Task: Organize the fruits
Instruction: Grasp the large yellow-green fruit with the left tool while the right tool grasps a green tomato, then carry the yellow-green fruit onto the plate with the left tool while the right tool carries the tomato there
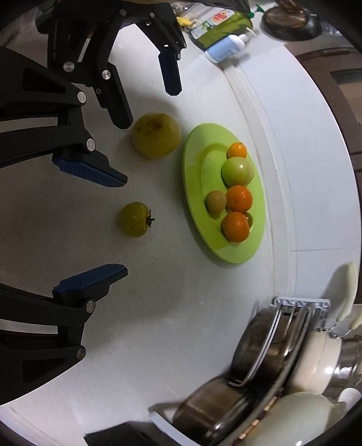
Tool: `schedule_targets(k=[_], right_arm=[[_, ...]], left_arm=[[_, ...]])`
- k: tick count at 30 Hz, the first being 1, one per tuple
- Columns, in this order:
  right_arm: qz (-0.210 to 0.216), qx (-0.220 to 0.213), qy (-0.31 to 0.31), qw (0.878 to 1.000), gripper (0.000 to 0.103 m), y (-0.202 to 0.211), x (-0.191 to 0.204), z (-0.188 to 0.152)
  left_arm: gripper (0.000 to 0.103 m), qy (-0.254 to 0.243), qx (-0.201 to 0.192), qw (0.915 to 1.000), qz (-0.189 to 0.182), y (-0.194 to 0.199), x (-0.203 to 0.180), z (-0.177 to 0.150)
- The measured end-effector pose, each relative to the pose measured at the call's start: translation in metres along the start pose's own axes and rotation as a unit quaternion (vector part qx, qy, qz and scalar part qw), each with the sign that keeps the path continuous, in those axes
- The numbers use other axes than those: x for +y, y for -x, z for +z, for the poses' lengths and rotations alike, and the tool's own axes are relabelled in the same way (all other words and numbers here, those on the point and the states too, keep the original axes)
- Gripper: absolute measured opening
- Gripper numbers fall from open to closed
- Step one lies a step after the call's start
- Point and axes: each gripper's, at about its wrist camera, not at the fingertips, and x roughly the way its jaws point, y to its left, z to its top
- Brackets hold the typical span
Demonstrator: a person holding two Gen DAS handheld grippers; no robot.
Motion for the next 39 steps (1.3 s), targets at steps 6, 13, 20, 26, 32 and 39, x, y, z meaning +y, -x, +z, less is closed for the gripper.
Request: schedule_targets(k=[6, 13, 20, 26, 32, 39], right_arm=[[-0.002, 0.003, -0.001, 1.0, 0.054, -0.012, -0.005, 0.005], [0.003, 0.008, -0.002, 1.0, 0.046, -0.021, -0.008, 0.011], [0.012, 0.011, 0.003, 1.0, 0.032, -0.025, -0.004, 0.013], [0.006, 0.008, 0.006, 1.0, 0.031, -0.025, -0.001, 0.012], [0.001, 0.001, 0.009, 1.0, 0.03, -0.019, 0.0, 0.011], [-0.006, -0.016, 0.006, 1.0, 0.03, -0.001, 0.002, 0.009]], left_arm=[[0.081, -0.011, 0.0, 0.9999, 0.006, -0.011, -0.001, 0.005], [0.066, -0.009, 0.004, 0.9999, 0.001, -0.02, 0.001, 0.009], [0.049, -0.006, 0.004, 0.9998, -0.018, -0.022, 0.0, 0.01], [0.048, -0.006, 0.003, 0.9998, -0.018, -0.022, -0.001, 0.011], [0.048, 0.006, 0.003, 0.9998, -0.019, -0.02, 0.002, 0.009], [0.048, 0.021, -0.002, 0.9994, -0.026, -0.005, 0.005, 0.002]])
